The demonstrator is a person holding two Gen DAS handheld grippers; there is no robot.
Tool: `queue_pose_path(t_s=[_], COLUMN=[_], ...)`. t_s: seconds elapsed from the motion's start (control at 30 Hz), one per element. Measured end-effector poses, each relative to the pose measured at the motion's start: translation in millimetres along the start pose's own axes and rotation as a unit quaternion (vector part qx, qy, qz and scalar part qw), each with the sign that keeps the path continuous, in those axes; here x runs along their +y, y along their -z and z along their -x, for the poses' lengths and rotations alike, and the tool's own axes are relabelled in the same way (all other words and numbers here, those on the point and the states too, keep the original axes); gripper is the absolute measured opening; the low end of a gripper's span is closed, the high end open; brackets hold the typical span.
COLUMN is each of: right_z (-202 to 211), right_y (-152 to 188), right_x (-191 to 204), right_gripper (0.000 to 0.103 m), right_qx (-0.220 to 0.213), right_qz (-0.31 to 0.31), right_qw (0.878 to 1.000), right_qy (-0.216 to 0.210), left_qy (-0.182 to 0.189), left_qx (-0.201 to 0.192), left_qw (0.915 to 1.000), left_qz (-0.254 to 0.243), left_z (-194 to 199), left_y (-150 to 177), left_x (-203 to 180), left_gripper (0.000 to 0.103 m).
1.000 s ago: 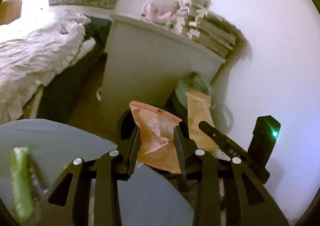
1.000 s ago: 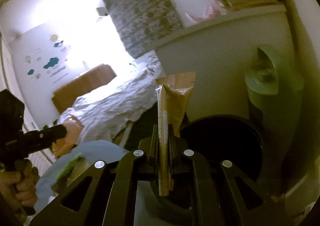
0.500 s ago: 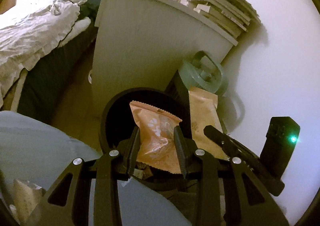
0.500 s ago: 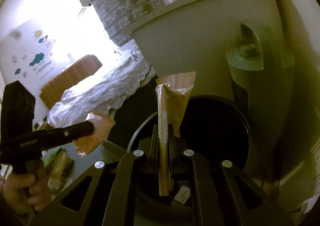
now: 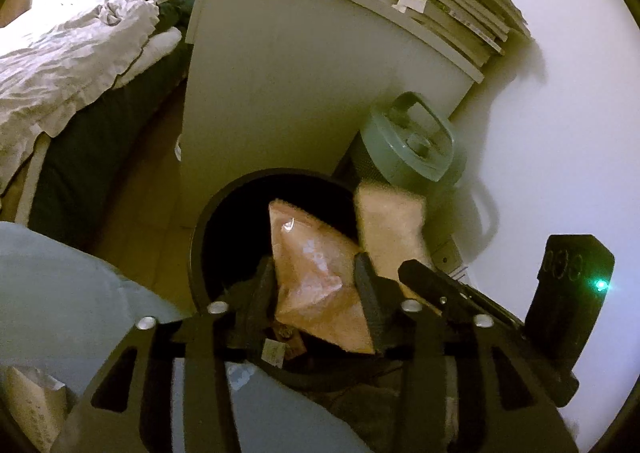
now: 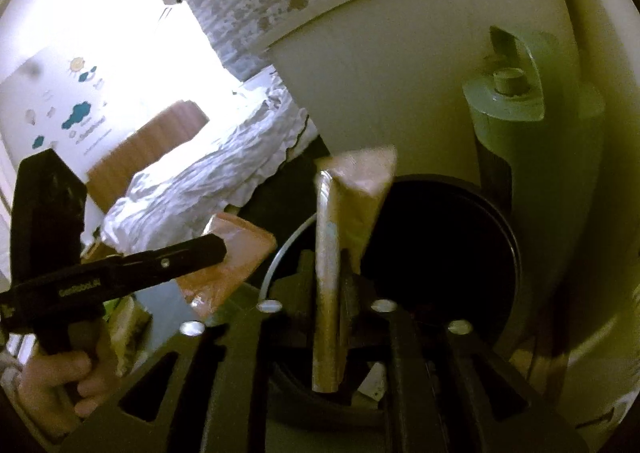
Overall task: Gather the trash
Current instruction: 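Open both grippers to drop the bags into the bin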
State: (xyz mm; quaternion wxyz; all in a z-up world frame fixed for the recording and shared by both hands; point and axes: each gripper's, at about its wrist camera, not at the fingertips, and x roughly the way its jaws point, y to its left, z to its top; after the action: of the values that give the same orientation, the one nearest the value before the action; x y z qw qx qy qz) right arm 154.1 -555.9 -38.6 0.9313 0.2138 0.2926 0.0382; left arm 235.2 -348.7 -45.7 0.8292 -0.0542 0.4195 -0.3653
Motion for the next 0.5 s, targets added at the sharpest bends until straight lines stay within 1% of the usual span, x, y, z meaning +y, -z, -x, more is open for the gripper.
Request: queue_pose_path(t_s=[0.03,0.07,0.1,0.13,0.27,0.33,0.43,0.5], right_z=[1.5,3.4,5.6,7.1,8.7,8.1,5.3,1.8], right_y=[0.1,0.6,0.9,0.8,-0.2,1.1,0.1,1.5], right_x=[-0.9,-1.6,-2.4,-3.0,-6.1,-7.9,-7.0,-4.1], right_gripper=[0.043,0.050,0.060,0.063,0.063,0.069,0.070,0.070], right_qx=[-0.005,-0.010,-0.016,-0.021,-0.028,-0.027,-0.025,-0.018], right_qz=[-0.005,-0.008,-0.013,-0.017,-0.028,-0.033,-0.034,-0.030], right_qw=[1.000,1.000,1.000,1.000,0.999,0.999,0.999,0.999], right_qy=[0.000,0.000,0.001,0.001,0.002,0.004,0.006,0.008], left_qy=[-0.001,-0.001,-0.002,-0.002,-0.001,0.000,-0.002,-0.010], left_qx=[-0.004,-0.012,-0.017,-0.018,-0.022,-0.025,-0.036,-0.043], left_qw=[1.0000,0.9999,0.9998,0.9998,0.9998,0.9997,0.9992,0.9987], left_qz=[0.000,-0.001,-0.004,-0.005,-0.002,0.002,0.014,0.025], left_z=[1.9,5.6,8.2,10.0,23.3,33.1,58.3,79.4], left_y=[0.0,0.4,0.4,0.3,3.0,5.0,12.5,18.4], left_x=[-0.1,-0.8,-1.6,-2.2,-1.9,-0.4,7.4,18.3], left_gripper=[0.066,0.073,0.074,0.074,0.074,0.074,0.074,0.076])
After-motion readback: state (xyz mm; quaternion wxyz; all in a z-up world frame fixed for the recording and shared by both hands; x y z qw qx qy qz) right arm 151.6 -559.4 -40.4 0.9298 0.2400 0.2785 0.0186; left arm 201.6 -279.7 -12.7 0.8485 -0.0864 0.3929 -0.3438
